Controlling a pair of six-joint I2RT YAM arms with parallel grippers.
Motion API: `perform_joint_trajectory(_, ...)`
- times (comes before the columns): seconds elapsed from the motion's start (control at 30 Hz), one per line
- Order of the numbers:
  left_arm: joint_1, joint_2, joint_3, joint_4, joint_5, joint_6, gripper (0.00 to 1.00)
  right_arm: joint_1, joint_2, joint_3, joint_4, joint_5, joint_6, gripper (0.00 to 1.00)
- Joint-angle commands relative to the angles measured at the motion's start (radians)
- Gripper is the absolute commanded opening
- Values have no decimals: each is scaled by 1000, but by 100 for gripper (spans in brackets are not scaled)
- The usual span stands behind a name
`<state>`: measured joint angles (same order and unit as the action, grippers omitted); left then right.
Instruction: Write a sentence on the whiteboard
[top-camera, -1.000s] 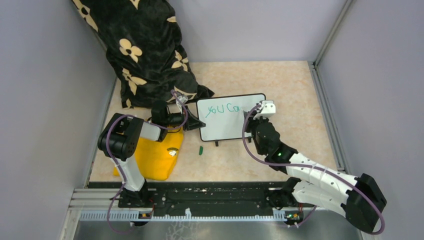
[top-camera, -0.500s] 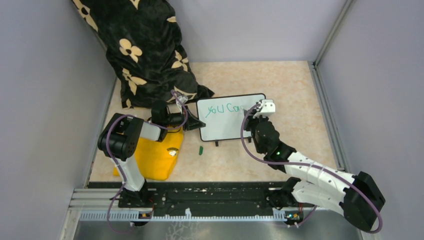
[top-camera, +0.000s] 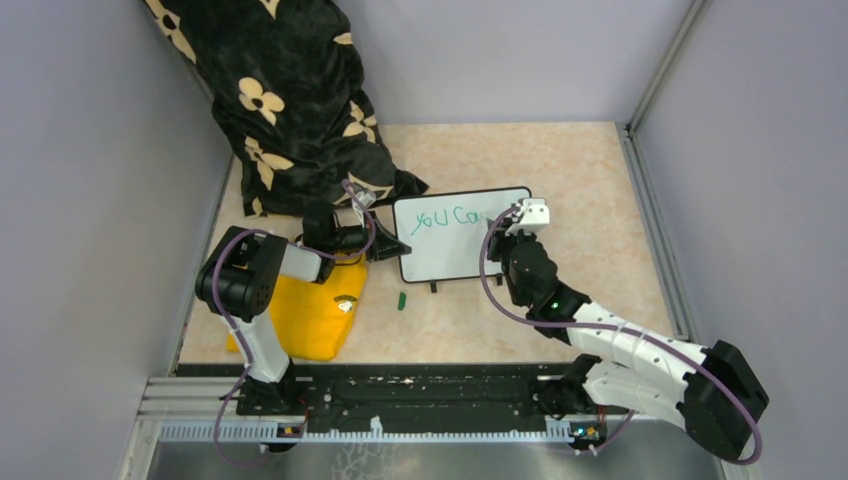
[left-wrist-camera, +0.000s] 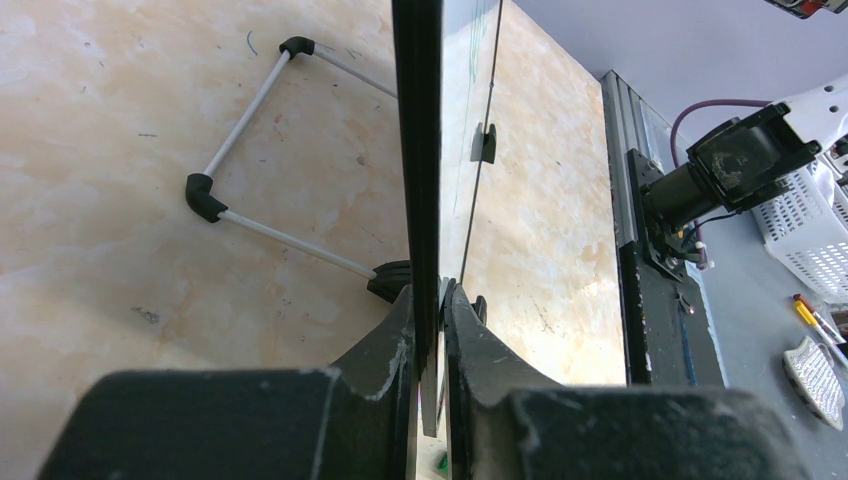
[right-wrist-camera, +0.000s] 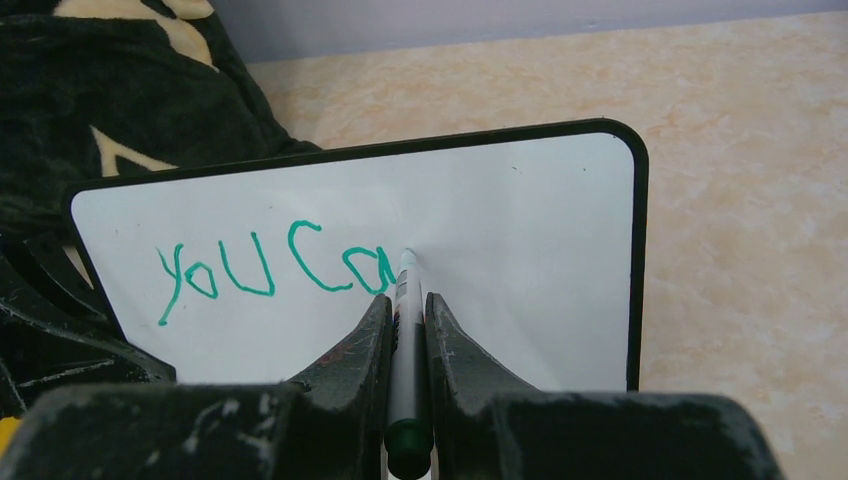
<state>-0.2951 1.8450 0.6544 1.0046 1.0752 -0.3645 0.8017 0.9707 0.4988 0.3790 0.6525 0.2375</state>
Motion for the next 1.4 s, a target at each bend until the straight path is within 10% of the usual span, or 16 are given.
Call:
perform_joint_trajectory(0.0,-10,14,7,-55,-49,67,0,-12,-6,21,24,4,18,0)
perform_joint_trajectory(1.37,-12,15,8,-60,-49,71,0,-48,-7,58,28,11,-7,0)
